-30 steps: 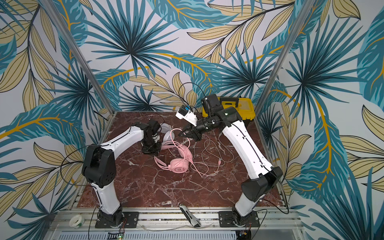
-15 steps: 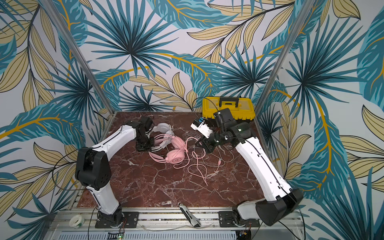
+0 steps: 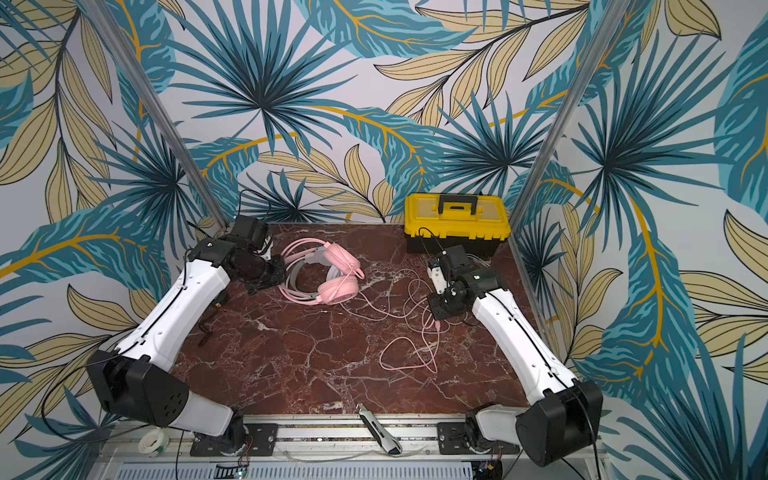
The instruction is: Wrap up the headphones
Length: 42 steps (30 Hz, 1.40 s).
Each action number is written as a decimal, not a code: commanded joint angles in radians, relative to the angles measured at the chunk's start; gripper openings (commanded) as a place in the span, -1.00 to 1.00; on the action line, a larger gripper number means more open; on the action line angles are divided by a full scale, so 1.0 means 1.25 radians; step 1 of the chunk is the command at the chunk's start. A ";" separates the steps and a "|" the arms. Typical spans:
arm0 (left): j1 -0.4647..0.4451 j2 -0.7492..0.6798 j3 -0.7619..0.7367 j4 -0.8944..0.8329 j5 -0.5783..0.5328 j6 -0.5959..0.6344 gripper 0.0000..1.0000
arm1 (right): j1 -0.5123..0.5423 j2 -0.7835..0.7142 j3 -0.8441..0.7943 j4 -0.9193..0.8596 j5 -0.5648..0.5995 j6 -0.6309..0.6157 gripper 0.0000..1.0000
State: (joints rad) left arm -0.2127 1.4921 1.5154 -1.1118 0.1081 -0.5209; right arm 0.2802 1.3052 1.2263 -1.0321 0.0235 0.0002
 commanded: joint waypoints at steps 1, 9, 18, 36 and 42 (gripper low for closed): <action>-0.002 -0.035 0.025 0.034 0.076 0.005 -1.00 | -0.001 -0.045 -0.036 0.086 0.025 0.063 0.00; -0.002 -0.049 0.038 0.034 0.194 0.048 -1.00 | 0.000 -0.085 -0.235 0.591 -0.304 0.168 0.31; -0.002 -0.064 0.065 0.033 0.287 0.050 -1.00 | 0.063 0.165 -0.239 0.936 -0.440 0.250 0.39; -0.005 -0.129 0.016 0.033 0.283 0.072 -1.00 | 0.161 0.349 -0.148 1.166 -0.460 0.263 0.42; 0.006 -0.153 -0.015 0.033 0.312 0.076 -1.00 | 0.176 0.340 -0.154 1.170 -0.479 0.226 0.42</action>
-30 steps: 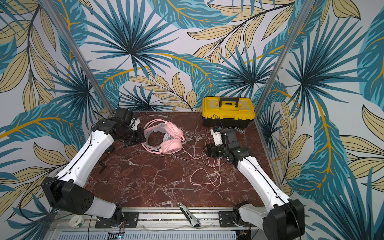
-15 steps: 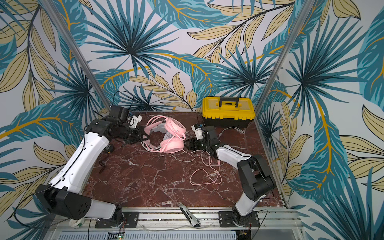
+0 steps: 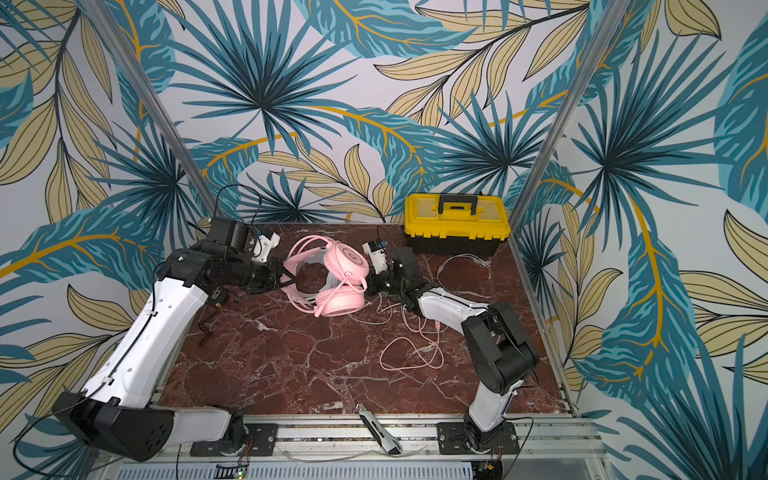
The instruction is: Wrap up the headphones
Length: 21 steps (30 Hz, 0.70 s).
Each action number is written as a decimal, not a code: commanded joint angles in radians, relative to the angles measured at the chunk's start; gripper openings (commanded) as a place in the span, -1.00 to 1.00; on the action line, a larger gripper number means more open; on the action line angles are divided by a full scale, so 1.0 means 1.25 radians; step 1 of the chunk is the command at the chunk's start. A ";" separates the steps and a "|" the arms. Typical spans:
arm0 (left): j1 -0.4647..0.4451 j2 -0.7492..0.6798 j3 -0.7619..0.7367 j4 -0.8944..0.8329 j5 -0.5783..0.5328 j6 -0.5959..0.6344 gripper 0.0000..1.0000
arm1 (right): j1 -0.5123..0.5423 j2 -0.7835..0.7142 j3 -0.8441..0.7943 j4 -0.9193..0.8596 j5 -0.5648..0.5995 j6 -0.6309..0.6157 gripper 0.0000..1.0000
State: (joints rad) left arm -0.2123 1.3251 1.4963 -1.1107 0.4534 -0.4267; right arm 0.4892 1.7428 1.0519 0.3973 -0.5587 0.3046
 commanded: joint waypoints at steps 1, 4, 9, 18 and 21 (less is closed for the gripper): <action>0.005 -0.018 0.002 0.032 0.040 -0.001 -1.00 | 0.009 -0.010 -0.016 0.034 -0.015 -0.020 0.42; 0.006 -0.016 0.013 0.033 0.044 0.000 -1.00 | 0.009 0.004 -0.003 0.026 -0.014 -0.019 0.41; 0.006 -0.004 0.031 0.032 0.039 -0.006 -1.00 | 0.011 0.048 0.014 0.034 -0.098 0.026 0.32; 0.009 0.031 0.078 0.035 -0.005 -0.038 -1.00 | 0.020 0.012 -0.099 0.063 -0.113 0.059 0.14; 0.013 0.038 0.085 0.053 -0.010 -0.061 -1.00 | 0.020 -0.014 -0.153 0.085 -0.112 0.076 -0.02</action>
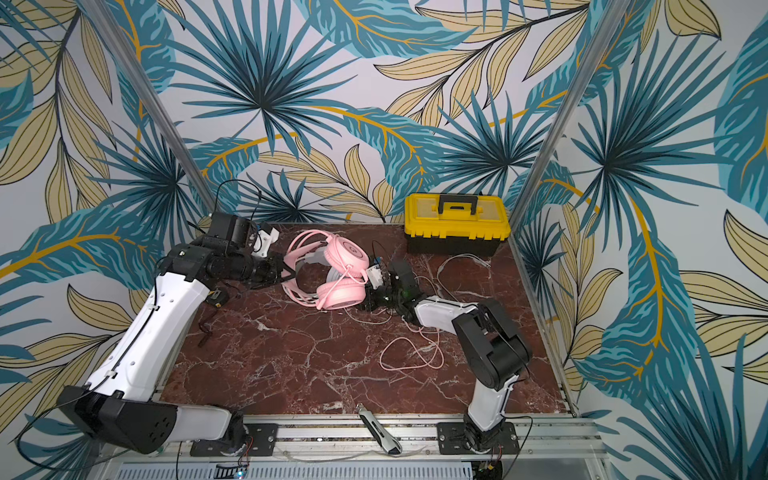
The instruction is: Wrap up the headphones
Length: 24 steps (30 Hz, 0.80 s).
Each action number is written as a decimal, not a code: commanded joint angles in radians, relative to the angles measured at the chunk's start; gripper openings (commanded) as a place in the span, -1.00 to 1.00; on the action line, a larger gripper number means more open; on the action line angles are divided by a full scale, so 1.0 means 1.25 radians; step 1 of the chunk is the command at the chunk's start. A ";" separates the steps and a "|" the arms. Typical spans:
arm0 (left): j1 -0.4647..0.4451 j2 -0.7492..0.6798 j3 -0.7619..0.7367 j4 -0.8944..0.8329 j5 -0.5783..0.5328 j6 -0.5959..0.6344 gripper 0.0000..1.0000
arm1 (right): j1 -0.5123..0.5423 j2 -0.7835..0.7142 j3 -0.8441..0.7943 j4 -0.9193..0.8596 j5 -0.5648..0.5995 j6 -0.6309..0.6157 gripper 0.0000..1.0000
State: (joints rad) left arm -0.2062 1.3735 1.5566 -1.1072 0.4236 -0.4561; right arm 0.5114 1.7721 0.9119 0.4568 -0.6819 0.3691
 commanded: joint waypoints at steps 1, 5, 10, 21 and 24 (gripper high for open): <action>0.010 0.001 0.036 0.063 0.013 -0.048 -1.00 | 0.003 -0.040 -0.054 0.046 -0.018 0.034 -0.09; 0.010 0.009 0.026 0.115 0.016 -0.087 -1.00 | 0.003 -0.032 -0.080 0.082 -0.021 0.060 -0.31; 0.010 0.020 0.015 0.161 -0.016 -0.137 -1.00 | 0.003 -0.032 -0.098 0.100 -0.027 0.085 -0.37; 0.013 0.030 -0.043 0.301 -0.061 -0.246 -1.00 | 0.005 -0.102 -0.185 0.101 -0.012 0.105 -0.71; 0.012 0.036 -0.051 0.302 -0.091 -0.259 -1.00 | 0.007 -0.131 -0.183 0.064 -0.007 0.095 -0.89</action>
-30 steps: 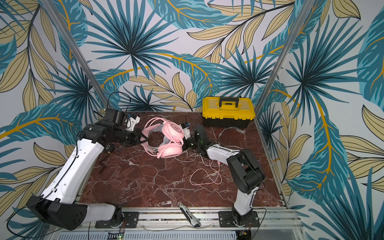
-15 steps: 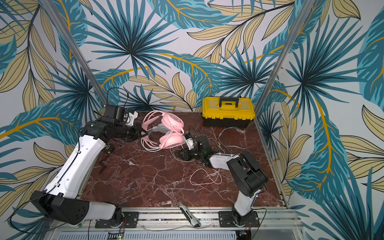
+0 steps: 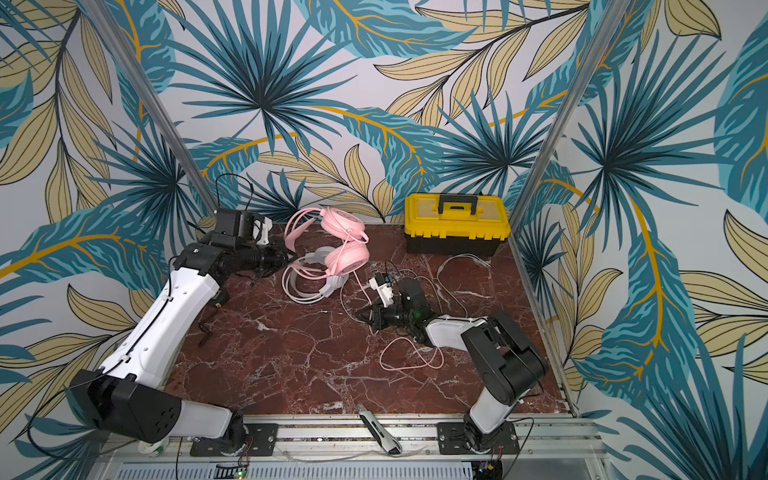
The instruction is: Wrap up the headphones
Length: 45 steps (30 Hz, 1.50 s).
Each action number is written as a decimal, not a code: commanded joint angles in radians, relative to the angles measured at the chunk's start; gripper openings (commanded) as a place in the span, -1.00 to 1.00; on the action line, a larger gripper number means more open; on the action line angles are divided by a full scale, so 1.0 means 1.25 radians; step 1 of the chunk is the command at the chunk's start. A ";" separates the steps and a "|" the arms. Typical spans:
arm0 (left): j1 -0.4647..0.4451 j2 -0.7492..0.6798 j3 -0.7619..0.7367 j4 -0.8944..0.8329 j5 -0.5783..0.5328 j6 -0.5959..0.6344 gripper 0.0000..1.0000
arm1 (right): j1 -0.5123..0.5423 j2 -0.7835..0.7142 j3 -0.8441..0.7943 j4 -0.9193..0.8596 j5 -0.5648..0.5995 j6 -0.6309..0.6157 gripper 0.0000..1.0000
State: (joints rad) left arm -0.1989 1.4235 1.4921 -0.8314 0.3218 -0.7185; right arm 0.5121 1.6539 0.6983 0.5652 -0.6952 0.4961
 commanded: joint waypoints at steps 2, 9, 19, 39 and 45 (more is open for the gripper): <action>0.006 -0.004 -0.011 0.083 -0.043 -0.066 -1.00 | 0.013 -0.067 -0.016 -0.060 0.014 -0.021 -0.97; 0.003 0.010 -0.032 0.083 -0.114 -0.088 -1.00 | 0.076 -0.217 0.046 -0.431 0.117 -0.180 -1.00; -0.068 0.082 -0.024 0.047 -0.253 -0.104 -1.00 | 0.155 -0.256 0.255 -0.855 0.192 -0.401 -0.99; -0.182 0.316 0.163 -0.155 -0.264 0.026 -1.00 | 0.225 -0.139 0.618 -1.232 0.353 -0.701 -0.91; -0.190 0.365 0.211 -0.208 -0.231 0.080 -1.00 | 0.225 -0.094 0.714 -1.327 0.410 -0.787 -0.84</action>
State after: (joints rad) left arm -0.4416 1.8668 1.7111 -1.0801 0.0372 -0.6571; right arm 0.7811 1.5211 1.5440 -0.9997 -0.2142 -0.3943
